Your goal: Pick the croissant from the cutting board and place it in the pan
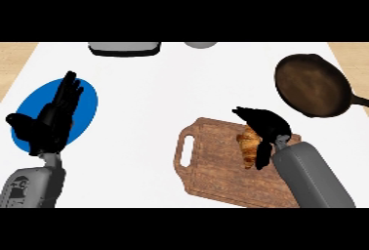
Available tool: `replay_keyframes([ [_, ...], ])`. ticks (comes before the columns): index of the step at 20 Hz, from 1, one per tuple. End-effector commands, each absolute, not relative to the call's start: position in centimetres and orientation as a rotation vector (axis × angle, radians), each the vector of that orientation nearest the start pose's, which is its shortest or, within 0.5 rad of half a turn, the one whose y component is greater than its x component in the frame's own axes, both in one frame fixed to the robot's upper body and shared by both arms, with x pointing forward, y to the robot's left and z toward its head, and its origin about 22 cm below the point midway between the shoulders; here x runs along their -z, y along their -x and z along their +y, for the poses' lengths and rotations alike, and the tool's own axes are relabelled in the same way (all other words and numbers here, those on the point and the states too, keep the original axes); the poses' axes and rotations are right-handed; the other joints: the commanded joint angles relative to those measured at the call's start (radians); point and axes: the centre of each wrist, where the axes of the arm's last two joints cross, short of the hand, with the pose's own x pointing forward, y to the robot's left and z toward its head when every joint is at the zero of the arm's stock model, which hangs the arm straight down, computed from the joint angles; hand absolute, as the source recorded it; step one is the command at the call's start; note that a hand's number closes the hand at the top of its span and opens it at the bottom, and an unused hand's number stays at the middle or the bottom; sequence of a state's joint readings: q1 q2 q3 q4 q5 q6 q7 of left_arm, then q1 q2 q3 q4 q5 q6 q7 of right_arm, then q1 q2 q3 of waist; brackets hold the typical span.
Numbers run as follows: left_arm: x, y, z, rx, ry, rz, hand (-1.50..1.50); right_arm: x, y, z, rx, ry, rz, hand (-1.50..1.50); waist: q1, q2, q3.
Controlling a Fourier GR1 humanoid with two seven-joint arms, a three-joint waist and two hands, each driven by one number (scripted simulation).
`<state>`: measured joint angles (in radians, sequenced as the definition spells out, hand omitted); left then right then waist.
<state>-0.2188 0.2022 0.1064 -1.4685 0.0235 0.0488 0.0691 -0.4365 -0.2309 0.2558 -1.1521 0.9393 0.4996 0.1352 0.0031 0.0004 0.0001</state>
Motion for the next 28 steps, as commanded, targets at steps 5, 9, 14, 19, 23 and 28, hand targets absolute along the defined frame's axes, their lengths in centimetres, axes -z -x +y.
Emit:
replay_keyframes([
  [5, -5.3, -29.9, 26.3, 0.064, -0.185, -1.619, 0.0, 0.5, -32.5, -19.2, -1.608, 0.434, -1.044, 1.5, 0.0, 0.0, 0.0],
  [9, -5.7, -30.3, 25.2, 0.045, -0.199, -1.623, 0.0, 1.3, -32.7, -18.8, -1.622, 0.437, -1.034, 1.5, -0.001, 0.0, 0.0],
  [14, -3.8, -29.8, 27.9, 0.027, -0.212, -1.624, 0.0, -0.1, -32.6, -13.7, -1.481, 0.49, -0.992, 1.5, -0.005, 0.0, -0.001],
  [19, -4.7, -29.9, 25.5, 0.061, -0.201, -1.621, 0.0, -0.6, -30.0, -8.7, -1.352, 0.573, -0.932, 1.5, 0.009, -0.001, 0.0],
  [23, -5.6, -28.6, 28.9, 0.049, -0.206, -1.621, 0.0, -1.4, -28.4, -8.7, -1.208, 0.767, -1.094, 1.5, -0.001, -0.007, 0.0],
  [28, -4.5, -28.7, 28.0, 0.042, -0.196, -1.609, 0.0, -6.3, -29.5, -10.3, -1.026, 0.994, -1.374, 1.5, -0.012, -0.007, 0.0],
])
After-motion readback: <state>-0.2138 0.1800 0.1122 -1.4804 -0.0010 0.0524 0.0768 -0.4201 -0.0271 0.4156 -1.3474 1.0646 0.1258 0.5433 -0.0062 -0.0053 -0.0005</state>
